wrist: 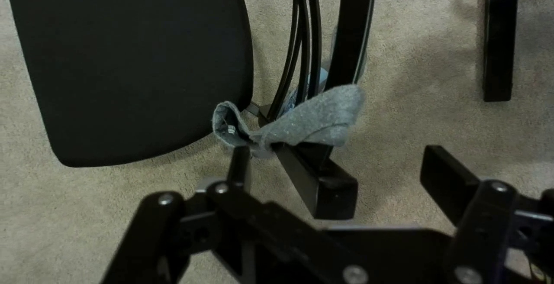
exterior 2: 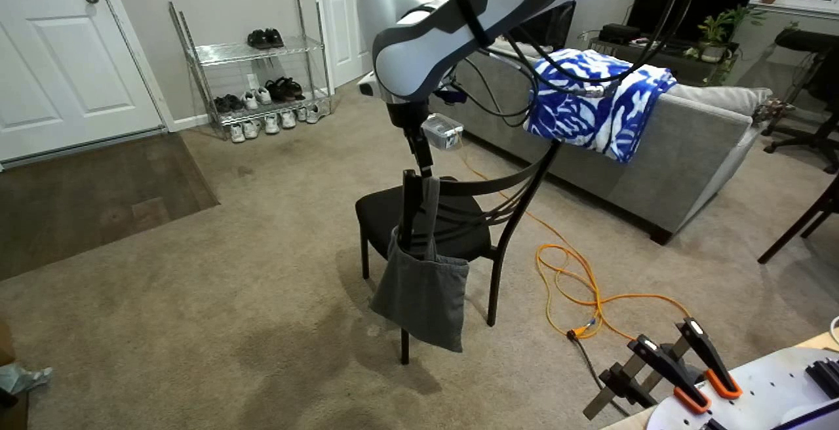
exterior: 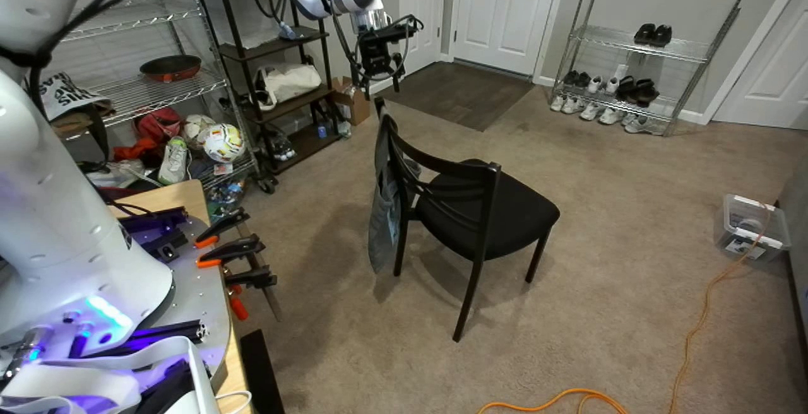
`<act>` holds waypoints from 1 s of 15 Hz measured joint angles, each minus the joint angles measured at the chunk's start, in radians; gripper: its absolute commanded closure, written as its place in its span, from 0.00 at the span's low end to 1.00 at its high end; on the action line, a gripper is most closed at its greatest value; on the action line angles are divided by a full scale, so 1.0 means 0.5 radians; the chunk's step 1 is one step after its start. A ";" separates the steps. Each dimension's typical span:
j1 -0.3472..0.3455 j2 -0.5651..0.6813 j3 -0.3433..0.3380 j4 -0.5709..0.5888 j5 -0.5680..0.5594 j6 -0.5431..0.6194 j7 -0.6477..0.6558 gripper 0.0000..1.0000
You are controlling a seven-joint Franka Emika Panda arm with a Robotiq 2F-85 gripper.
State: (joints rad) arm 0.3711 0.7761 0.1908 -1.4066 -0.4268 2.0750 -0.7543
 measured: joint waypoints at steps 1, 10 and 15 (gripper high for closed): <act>0.002 0.003 0.000 0.000 0.000 0.019 0.000 0.00; -0.006 0.074 -0.021 -0.066 0.000 0.329 0.041 0.00; -0.006 0.072 -0.036 -0.098 0.000 0.433 0.050 0.00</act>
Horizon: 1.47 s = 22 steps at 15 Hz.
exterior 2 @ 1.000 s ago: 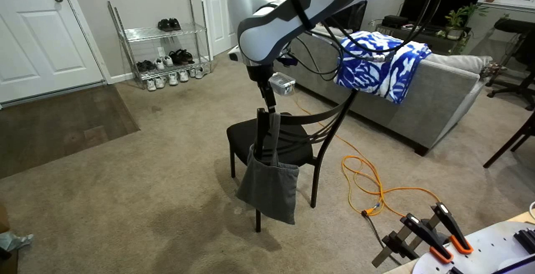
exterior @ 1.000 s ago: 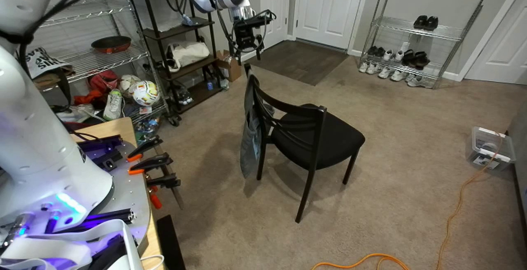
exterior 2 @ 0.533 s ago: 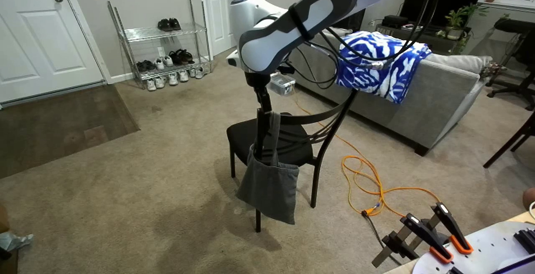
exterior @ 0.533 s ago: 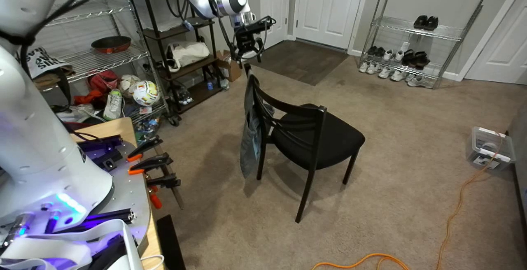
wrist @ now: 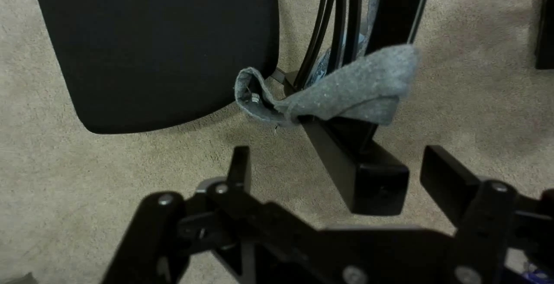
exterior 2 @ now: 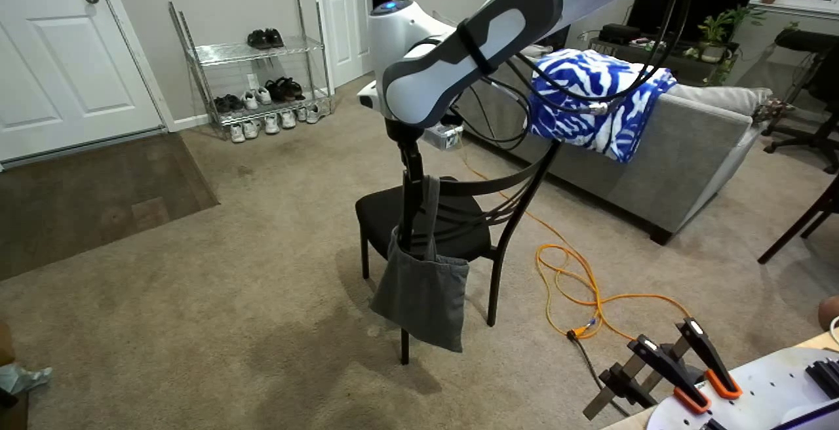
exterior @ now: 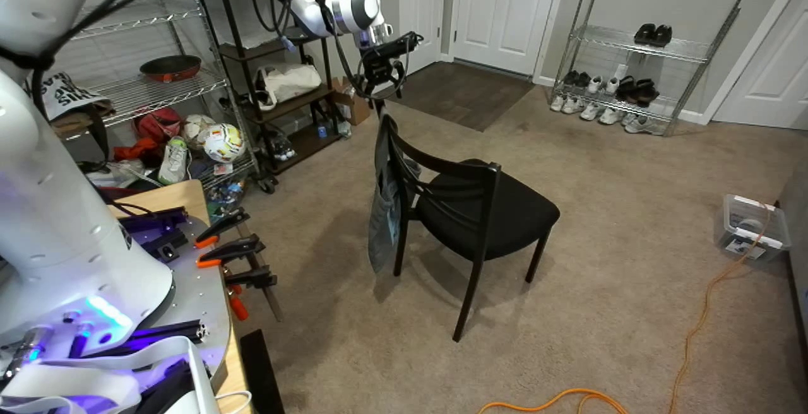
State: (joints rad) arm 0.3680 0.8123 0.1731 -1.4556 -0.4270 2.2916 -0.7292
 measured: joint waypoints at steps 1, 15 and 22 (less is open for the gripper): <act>-0.001 -0.001 0.000 0.000 0.000 0.005 0.000 0.00; -0.004 0.003 0.005 -0.008 0.003 0.007 0.000 0.00; -0.030 -0.105 0.055 -0.215 0.017 0.214 0.080 0.00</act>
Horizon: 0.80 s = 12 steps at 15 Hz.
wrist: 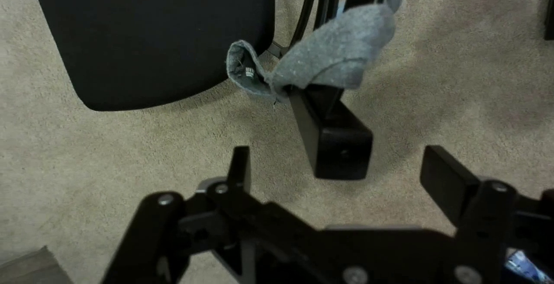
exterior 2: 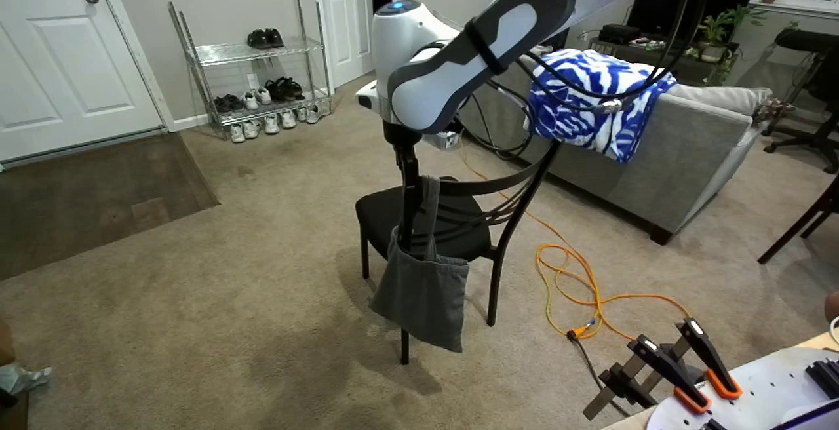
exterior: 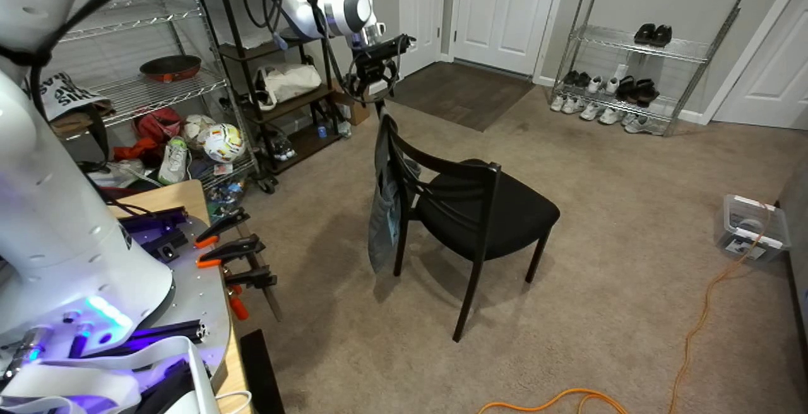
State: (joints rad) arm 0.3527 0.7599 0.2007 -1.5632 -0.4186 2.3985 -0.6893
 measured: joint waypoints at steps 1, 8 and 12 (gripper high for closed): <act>-0.003 -0.037 0.000 -0.062 0.000 0.034 0.045 0.00; -0.068 -0.312 -0.013 -0.510 0.000 0.178 0.368 0.00; -0.138 -0.420 -0.031 -0.697 0.000 0.251 0.443 0.00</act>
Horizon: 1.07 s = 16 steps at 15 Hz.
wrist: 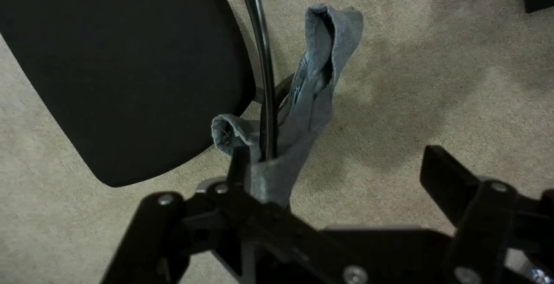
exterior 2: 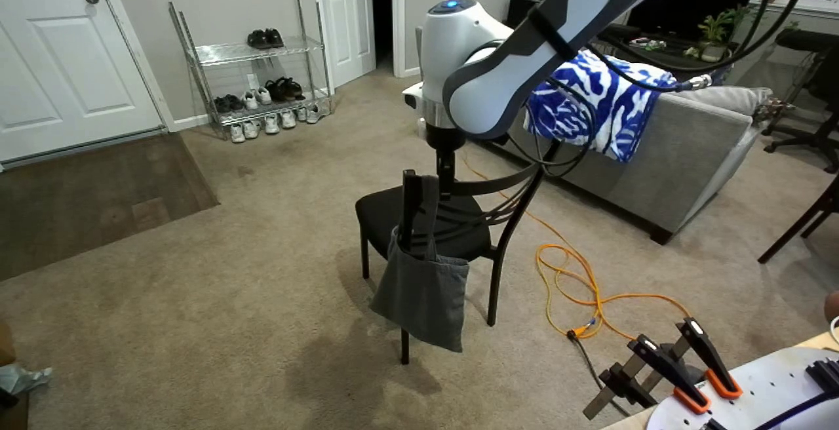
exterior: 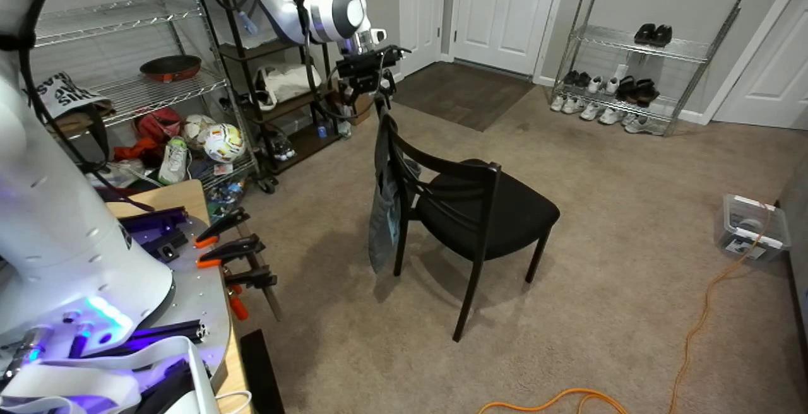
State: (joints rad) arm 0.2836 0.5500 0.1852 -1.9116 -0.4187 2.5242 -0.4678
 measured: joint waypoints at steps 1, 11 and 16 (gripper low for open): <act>-0.015 -0.014 -0.001 -0.028 -0.001 0.014 0.000 0.00; -0.061 0.021 -0.016 0.036 -0.002 0.027 -0.001 0.00; -0.086 0.147 -0.021 0.177 -0.002 0.027 -0.002 0.00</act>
State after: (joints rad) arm 0.2408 0.6235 0.1747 -1.8234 -0.4196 2.5378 -0.4688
